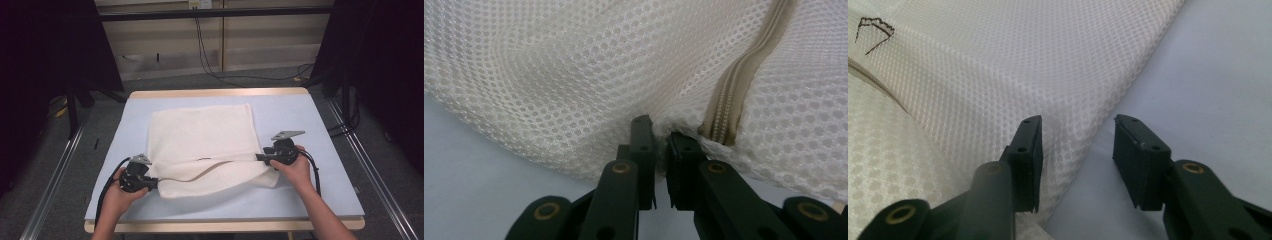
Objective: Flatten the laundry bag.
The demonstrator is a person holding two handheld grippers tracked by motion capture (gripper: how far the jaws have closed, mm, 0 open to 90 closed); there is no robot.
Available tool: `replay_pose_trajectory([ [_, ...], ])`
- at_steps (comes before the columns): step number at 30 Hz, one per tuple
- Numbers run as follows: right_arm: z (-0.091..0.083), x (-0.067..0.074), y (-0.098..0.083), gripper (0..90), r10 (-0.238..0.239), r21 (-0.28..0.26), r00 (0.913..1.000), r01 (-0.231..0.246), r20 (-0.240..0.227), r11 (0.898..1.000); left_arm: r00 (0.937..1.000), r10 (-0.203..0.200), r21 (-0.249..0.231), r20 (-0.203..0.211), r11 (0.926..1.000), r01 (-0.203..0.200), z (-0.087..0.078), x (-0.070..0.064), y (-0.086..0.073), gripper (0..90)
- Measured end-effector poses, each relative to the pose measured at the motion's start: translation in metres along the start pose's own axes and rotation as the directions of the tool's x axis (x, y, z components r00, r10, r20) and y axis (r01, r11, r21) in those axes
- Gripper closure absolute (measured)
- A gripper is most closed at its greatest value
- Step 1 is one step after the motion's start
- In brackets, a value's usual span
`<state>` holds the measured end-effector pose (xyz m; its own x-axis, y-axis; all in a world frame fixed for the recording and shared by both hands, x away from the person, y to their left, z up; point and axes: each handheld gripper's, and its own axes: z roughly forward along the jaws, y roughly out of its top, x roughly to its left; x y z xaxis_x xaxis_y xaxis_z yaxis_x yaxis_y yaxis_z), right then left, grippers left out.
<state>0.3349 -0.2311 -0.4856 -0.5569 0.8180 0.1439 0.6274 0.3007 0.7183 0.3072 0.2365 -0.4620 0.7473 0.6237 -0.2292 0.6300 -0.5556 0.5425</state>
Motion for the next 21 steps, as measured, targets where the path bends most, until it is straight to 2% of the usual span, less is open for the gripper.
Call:
replay_pose_trajectory([
  [1, 0.001, 0.001, 0.000, 60.3, 0.002, -0.001, 1.0000, -0.002, -0.001, 1.000, 0.9999, 0.007, 0.006, -0.007, 1.0000, -0.007, 0.000, 0.000, 0.000, 83.6],
  [3, 0.003, 0.000, 0.002, 69.4, 0.011, -0.005, 0.9990, -0.011, -0.043, 1.000, 0.9995, 0.029, 0.021, -0.013, 0.9994, -0.028, 0.000, 0.001, 0.002, 83.6],
  [4, 0.004, 0.000, 0.002, 73.5, 0.008, -0.004, 0.9985, -0.009, -0.054, 1.000, 0.9999, 0.007, 0.002, -0.014, 1.0000, -0.007, 0.001, 0.000, 0.002, 83.6],
  [5, 0.005, -0.001, 0.002, 81.8, -0.001, -0.002, 0.9975, 0.001, -0.071, 1.000, 0.9996, 0.020, 0.014, -0.019, 0.9997, -0.020, 0.001, 0.000, 0.002, 83.6],
  [6, 0.006, -0.001, 0.002, 84.3, 0.000, 0.002, 0.9953, 0.000, -0.097, 1.000, 0.9996, 0.019, 0.017, -0.023, 0.9997, -0.018, 0.001, 0.000, 0.004, 83.6],
  [7, 0.005, 0.000, 0.002, 86.1, -0.013, 0.004, 0.9945, 0.013, -0.104, 1.000, 0.9996, 0.012, 0.016, -0.027, 0.9998, -0.012, 0.002, 0.000, 0.005, 83.8],
  [8, 0.005, 0.001, 0.002, 87.0, -0.024, 0.002, 0.9948, 0.024, -0.099, 1.000, 0.9993, 0.020, 0.022, -0.032, 0.9996, -0.019, 0.002, 0.001, 0.007, 83.9],
  [9, 0.004, 0.000, 0.003, 87.4, -0.020, -0.004, 0.9947, 0.020, -0.101, 1.000, 0.9988, 0.013, 0.008, -0.047, 0.9999, -0.013, 0.004, 0.000, 0.008, 83.9],
  [11, 0.001, -0.004, 0.003, 87.7, 0.001, -0.020, 0.9953, -0.003, -0.097, 1.000, 0.9981, 0.018, 0.002, -0.059, 0.9998, -0.018, 0.007, 0.002, 0.013, 84.1],
  [14, -0.003, -0.010, 0.005, 87.7, 0.003, -0.072, 0.9979, -0.007, -0.065, 0.997, 0.9951, 0.018, -0.021, -0.097, 0.9996, -0.021, 0.012, 0.003, 0.021, 84.1],
  [15, -0.005, -0.012, 0.006, 87.7, 0.004, -0.084, 0.9982, -0.009, -0.059, 0.996, 0.9923, 0.020, -0.032, -0.123, 0.9992, -0.024, 0.014, 0.003, 0.025, 84.1],
  [16, -0.006, -0.014, 0.007, 87.7, 0.003, -0.100, 0.9989, -0.007, -0.047, 0.995, 0.9909, 0.028, -0.041, -0.132, 0.9986, -0.033, 0.017, 0.005, 0.029, 84.1],
  [18, -0.008, -0.018, 0.009, 87.8, 0.011, -0.107, 0.9994, -0.014, -0.033, 0.994, 0.9872, 0.018, -0.073, -0.158, 0.9968, -0.030, 0.021, 0.008, 0.035, 84.2],
  [21, -0.010, -0.025, 0.009, 87.7, 0.019, -0.127, 0.9998, -0.020, -0.009, 0.992, 0.9891, 0.000, -0.093, -0.147, 0.9955, -0.014, 0.028, 0.014, 0.043, 84.2],
])
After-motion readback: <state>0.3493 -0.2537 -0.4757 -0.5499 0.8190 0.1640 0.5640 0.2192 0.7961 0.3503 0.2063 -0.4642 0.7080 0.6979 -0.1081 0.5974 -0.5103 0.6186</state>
